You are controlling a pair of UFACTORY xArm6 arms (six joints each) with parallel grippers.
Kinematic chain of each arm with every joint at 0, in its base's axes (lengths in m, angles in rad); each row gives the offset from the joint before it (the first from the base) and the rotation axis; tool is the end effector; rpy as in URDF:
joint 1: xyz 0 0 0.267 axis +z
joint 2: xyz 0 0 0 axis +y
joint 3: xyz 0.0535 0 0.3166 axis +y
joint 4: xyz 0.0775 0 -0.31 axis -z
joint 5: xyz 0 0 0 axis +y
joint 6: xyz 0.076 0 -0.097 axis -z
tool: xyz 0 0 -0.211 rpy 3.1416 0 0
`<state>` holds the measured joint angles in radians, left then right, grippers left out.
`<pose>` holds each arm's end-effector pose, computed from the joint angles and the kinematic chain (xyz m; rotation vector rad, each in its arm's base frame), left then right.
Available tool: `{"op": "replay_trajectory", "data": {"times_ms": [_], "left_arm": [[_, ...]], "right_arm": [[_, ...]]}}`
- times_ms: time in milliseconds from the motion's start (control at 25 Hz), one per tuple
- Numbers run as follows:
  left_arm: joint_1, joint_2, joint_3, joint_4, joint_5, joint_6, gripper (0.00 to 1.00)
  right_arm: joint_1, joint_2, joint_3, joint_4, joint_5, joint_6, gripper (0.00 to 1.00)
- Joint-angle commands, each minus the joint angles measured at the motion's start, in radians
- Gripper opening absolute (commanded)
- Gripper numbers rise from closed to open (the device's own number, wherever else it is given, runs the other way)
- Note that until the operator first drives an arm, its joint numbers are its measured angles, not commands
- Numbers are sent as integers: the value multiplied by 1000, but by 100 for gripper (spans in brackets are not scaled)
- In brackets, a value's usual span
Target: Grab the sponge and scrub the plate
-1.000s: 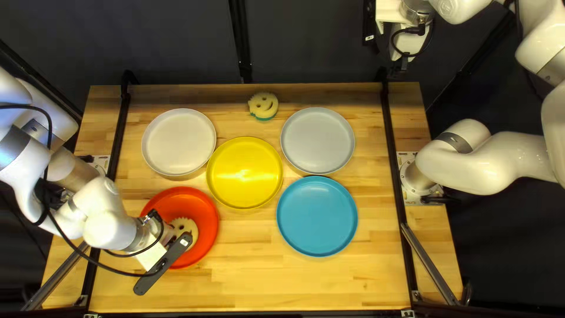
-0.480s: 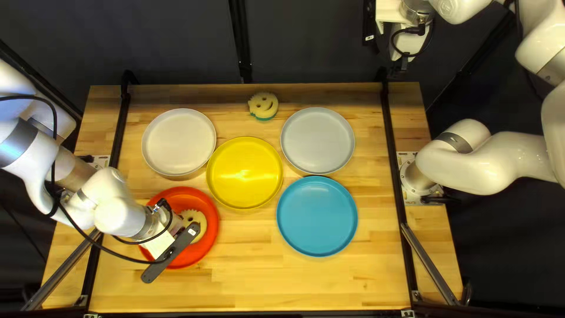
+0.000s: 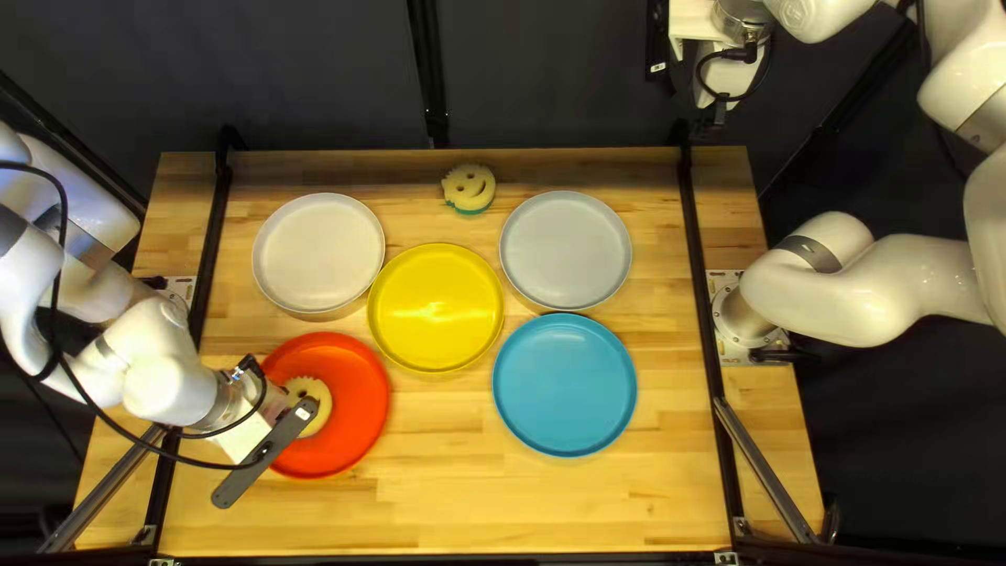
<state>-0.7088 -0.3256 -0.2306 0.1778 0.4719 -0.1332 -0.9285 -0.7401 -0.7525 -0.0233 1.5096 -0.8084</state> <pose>0.2221 -0.1735 0.0618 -2.8873 1.1044 -0.1739 0.1213 -0.1739 0.2807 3.1337 -0.1859 -0.0451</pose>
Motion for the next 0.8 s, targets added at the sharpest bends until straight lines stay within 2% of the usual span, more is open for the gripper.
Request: {"op": "replay_trajectory", "data": {"times_ms": [40, 440, 640, 800], "left_arm": [[30, 3, -7, -5, 1, 22, 0], [241, 106, -73, 6, -89, 242, 0], [287, 150, -81, -1, -139, 307, 0], [284, 129, -46, -15, -153, 316, 0]], "right_arm": [[0, 0, 0, 0, 0, 0, 100], [0, 0, 0, 0, 0, 0, 100], [0, 0, 0, 0, 0, 0, 100], [0, 0, 0, 0, 0, 0, 100]]}}
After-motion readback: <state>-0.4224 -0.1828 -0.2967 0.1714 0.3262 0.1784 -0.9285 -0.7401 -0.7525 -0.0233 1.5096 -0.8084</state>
